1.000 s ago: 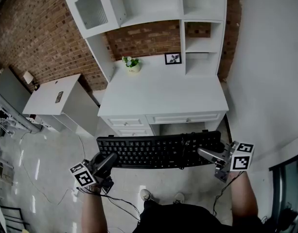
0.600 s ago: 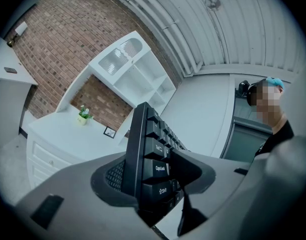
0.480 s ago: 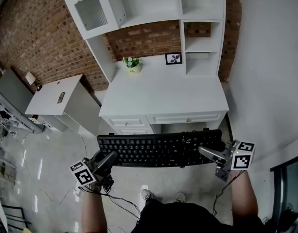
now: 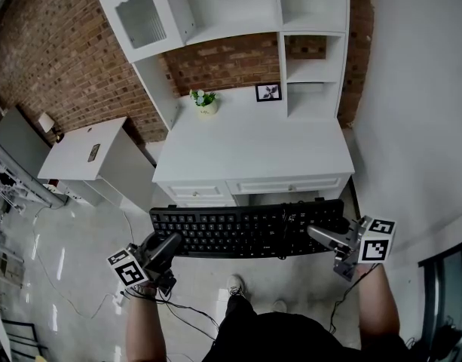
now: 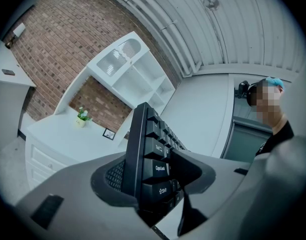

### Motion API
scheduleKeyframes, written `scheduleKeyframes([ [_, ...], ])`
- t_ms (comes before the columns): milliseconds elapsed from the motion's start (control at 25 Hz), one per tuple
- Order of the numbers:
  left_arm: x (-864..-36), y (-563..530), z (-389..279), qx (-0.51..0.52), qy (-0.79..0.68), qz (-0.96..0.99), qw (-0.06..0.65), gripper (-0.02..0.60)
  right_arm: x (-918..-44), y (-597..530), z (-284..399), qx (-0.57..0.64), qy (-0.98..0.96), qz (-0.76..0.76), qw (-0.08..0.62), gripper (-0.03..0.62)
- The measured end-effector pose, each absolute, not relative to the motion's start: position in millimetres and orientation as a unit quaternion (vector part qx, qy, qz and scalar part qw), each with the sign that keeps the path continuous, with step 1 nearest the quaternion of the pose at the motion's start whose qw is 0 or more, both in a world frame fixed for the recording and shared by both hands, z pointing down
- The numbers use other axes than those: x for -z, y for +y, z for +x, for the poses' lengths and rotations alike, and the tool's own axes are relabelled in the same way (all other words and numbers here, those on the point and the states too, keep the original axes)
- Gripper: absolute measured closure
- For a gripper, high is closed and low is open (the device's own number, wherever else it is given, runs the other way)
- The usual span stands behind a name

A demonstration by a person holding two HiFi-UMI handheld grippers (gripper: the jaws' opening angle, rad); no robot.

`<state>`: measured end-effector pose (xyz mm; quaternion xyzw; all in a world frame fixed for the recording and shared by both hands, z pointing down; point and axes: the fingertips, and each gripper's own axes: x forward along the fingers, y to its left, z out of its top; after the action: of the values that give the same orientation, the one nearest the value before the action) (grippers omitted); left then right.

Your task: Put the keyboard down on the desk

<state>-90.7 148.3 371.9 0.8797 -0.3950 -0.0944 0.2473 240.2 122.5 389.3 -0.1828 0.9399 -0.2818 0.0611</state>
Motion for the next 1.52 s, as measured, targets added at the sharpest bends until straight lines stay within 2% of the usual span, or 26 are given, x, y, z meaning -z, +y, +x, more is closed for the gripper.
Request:
scheduleKeyframes([
  [480, -388, 119, -108, 0.105, -0.382, 0.884, 0.248, 0.339, -398, 101, 224, 0.276, 0.939, -0.196, 0.053, 0.401],
  [1520, -409, -28, -230, 0.112, -0.339, 0.889, 0.287, 0.337, -396, -18, 101, 0.297, 0.921, -0.249, 0.032, 0.401],
])
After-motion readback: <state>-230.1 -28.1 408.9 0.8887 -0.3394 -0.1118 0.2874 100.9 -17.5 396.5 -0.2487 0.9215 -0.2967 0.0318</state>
